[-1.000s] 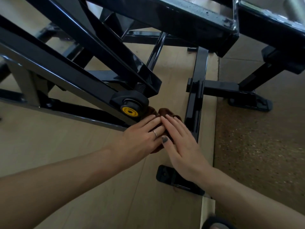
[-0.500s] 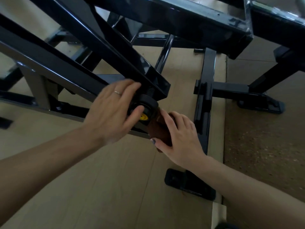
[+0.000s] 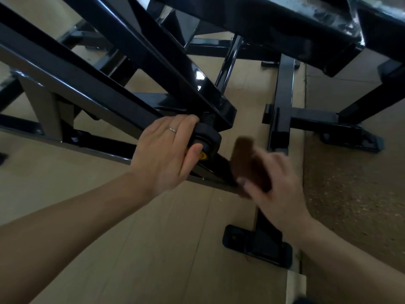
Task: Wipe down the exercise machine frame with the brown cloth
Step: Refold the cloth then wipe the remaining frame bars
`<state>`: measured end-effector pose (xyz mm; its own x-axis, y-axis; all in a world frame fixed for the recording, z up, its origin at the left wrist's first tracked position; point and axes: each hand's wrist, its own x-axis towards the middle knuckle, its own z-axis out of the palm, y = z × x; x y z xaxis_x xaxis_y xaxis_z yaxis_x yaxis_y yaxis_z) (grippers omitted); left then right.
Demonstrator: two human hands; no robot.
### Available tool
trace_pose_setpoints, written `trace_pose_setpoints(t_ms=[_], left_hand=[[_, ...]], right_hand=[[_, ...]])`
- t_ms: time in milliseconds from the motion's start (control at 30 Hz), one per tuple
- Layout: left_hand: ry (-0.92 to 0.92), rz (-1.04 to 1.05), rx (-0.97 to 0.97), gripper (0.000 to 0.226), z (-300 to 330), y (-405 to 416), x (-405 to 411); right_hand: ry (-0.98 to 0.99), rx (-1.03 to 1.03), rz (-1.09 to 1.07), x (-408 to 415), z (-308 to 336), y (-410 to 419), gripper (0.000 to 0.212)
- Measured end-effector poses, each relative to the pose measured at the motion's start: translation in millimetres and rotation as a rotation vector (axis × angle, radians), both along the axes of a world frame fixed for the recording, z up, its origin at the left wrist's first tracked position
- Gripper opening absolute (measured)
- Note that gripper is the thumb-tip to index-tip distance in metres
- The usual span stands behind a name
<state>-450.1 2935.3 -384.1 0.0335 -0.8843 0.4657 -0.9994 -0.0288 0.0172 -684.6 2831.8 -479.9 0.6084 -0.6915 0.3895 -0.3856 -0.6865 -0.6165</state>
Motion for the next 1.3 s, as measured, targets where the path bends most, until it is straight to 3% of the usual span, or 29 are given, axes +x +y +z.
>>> trace_pose_setpoints(t_ms=[67, 100, 233, 533, 600, 733, 800, 867, 967, 1167, 1300], left_hand=[[0.002, -0.003, -0.015, 0.058, -2.3, -1.2, -1.1], [-0.003, -0.001, -0.024, 0.057, -3.0, -1.5, -1.0], [-0.028, -0.005, -0.035, 0.057, -2.6, -1.1, 0.1], [-0.012, 0.035, 0.09, 0.054, 5.4, 2.8, -1.2], [-0.047, 0.027, 0.126, 0.056, 11.8, 4.5, -0.5], [-0.264, 0.017, 0.212, 0.06, 31.8, 12.5, 16.0], [-0.359, 0.066, 0.218, 0.061, 40.0, 22.7, 31.9], [-0.455, 0.127, 0.244, 0.065, 46.6, 35.8, 49.5], [-0.557, 0.199, 0.322, 0.074, 53.5, 49.7, 67.2], [-0.627, 0.204, 0.341, 0.078, 58.8, 49.4, 74.5], [-0.602, 0.271, 0.302, 0.094, 77.8, 46.7, 87.2]], right_hand=[[-0.086, 0.256, -0.126, 5.4, 7.3, -15.8, 0.066], [-0.064, 0.262, -0.111, 12.9, 11.6, -20.9, 0.065], [0.307, -0.148, 0.137, 40.9, 8.5, -13.5, 0.068], [0.235, -0.5, 0.171, 12.8, -6.8, -4.9, 0.057], [0.19, -0.402, 0.17, 6.9, -2.6, -7.1, 0.059], [-0.142, 0.199, -0.076, 12.9, 29.4, -12.5, 0.059], [-0.28, 0.272, -0.094, 28.1, 52.6, -12.0, 0.054], [-0.281, 0.272, 0.032, 51.7, 74.2, -4.6, 0.053], [-0.091, 0.054, 0.092, 78.5, 89.7, 9.0, 0.058], [0.063, -0.414, 0.205, 86.0, 108.7, 0.5, 0.054], [0.301, -0.573, 0.25, 117.3, 131.4, 2.5, 0.052]])
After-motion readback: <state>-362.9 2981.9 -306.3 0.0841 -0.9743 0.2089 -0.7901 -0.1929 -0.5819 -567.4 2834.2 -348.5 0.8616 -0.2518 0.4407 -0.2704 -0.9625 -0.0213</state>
